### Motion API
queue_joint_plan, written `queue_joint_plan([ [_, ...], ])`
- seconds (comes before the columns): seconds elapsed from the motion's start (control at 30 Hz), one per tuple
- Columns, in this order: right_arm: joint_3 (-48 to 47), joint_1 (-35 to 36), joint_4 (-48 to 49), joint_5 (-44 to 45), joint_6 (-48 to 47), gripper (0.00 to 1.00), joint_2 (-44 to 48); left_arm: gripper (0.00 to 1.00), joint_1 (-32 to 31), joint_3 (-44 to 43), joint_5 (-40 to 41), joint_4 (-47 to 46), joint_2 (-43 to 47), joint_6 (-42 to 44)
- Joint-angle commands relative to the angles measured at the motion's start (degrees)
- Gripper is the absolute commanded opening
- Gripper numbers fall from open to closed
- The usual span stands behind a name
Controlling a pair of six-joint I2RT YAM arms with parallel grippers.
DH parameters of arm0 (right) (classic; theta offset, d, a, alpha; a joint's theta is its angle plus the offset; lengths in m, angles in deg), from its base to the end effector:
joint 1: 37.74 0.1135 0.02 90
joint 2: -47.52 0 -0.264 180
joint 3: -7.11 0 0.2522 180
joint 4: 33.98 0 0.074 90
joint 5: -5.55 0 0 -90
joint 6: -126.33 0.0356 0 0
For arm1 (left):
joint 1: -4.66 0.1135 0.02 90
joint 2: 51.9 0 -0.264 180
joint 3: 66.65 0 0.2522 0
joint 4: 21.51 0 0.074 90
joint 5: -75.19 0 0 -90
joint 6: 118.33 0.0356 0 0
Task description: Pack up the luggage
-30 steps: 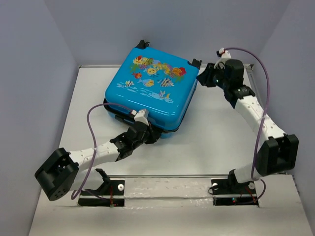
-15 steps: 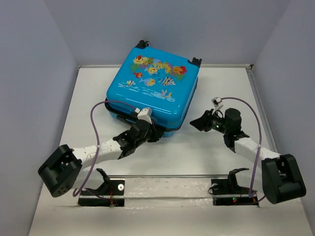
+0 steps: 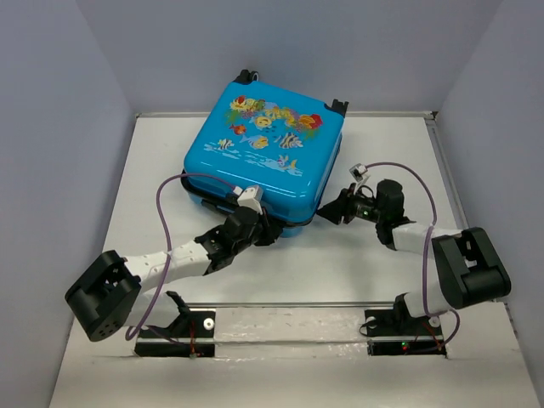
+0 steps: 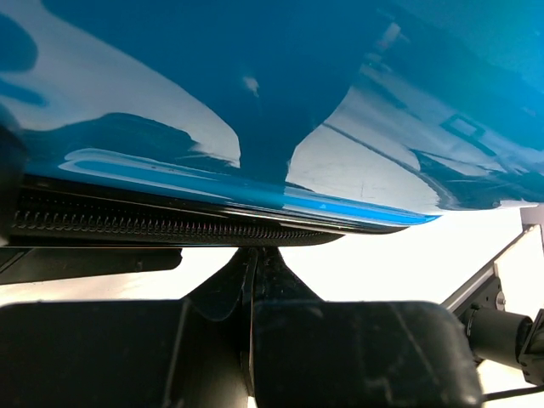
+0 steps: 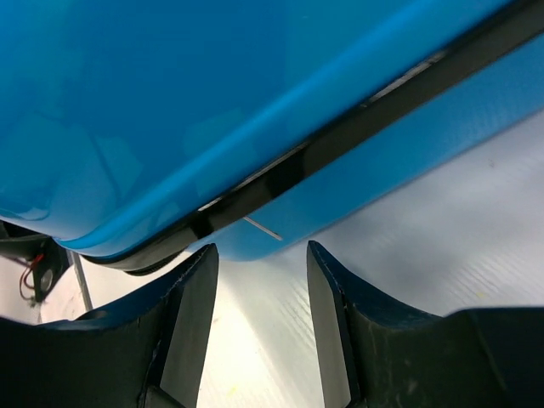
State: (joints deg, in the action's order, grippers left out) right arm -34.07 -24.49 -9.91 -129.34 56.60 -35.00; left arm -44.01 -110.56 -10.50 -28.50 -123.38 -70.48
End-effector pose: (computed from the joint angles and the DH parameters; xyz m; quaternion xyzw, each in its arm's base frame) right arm 0.2568 0.0863 0.1792 -0.1804 0.7567 0.4524 0.4361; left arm 0.1752 -0.1951 0.2086 0.0253 0.8214 -0.3835 0.4215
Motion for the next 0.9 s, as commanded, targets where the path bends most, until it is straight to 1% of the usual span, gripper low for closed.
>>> queue_joint_plan([
  [0.0, -3.42, 2.03, 4.01, -3.46, -3.48, 0.52, -1.24, 0.06, 0.32, -4.91, 1.66, -6.58, 1.88, 1.46],
  [0.2, -6.42, 2.65, 2.78, -2.67, -6.38, 0.54, -5.28, 0.06, 0.32, -5.18, 1.13, -5.79, 2.22, 1.55],
  [0.3, -5.02, 2.65, 8.64, -2.84, -4.37, 0.54, -5.11, 0.06, 0.32, -5.71, 0.87, -5.18, 2.58, 1.81],
  [0.37, -4.75, 2.65, 10.59, -3.10, -3.49, 0.53, -5.37, 0.06, 0.32, -6.06, 0.87, -4.91, 2.40, 1.90],
  [0.57, -3.08, 3.18, 22.28, -2.75, 1.25, 0.46, -9.67, 0.06, 0.24, -6.85, 0.69, -4.38, 2.23, 2.16],
  [0.67, -2.82, 3.70, 26.42, -3.10, 3.01, 0.38, -10.55, 0.06, 0.15, -7.03, 0.87, -3.86, 2.14, 2.16],
  [0.7, -2.73, 3.71, 26.86, -2.93, 3.63, 0.30, -10.64, 0.06, 0.24, -6.94, 0.87, -3.86, 2.22, 2.07],
  [0.77, -2.12, 3.71, 28.09, -2.58, 4.42, 0.27, -10.56, 0.06, 0.24, -6.94, 1.31, -3.68, 2.40, 1.99],
  [0.8, -1.85, 3.71, 28.53, -2.49, 4.86, 0.24, -10.38, 0.06, 0.24, -6.94, 1.48, -3.68, 2.40, 2.07],
  [0.83, -1.59, 3.71, 29.14, -2.32, 5.21, 0.15, -10.29, 0.06, 0.24, -6.94, 2.09, -3.77, 2.23, 1.99],
  [0.87, -1.24, 4.23, 29.06, -1.79, 5.74, 0.11, -9.60, 0.06, 0.24, -7.11, 2.27, -3.68, 2.14, 2.07],
])
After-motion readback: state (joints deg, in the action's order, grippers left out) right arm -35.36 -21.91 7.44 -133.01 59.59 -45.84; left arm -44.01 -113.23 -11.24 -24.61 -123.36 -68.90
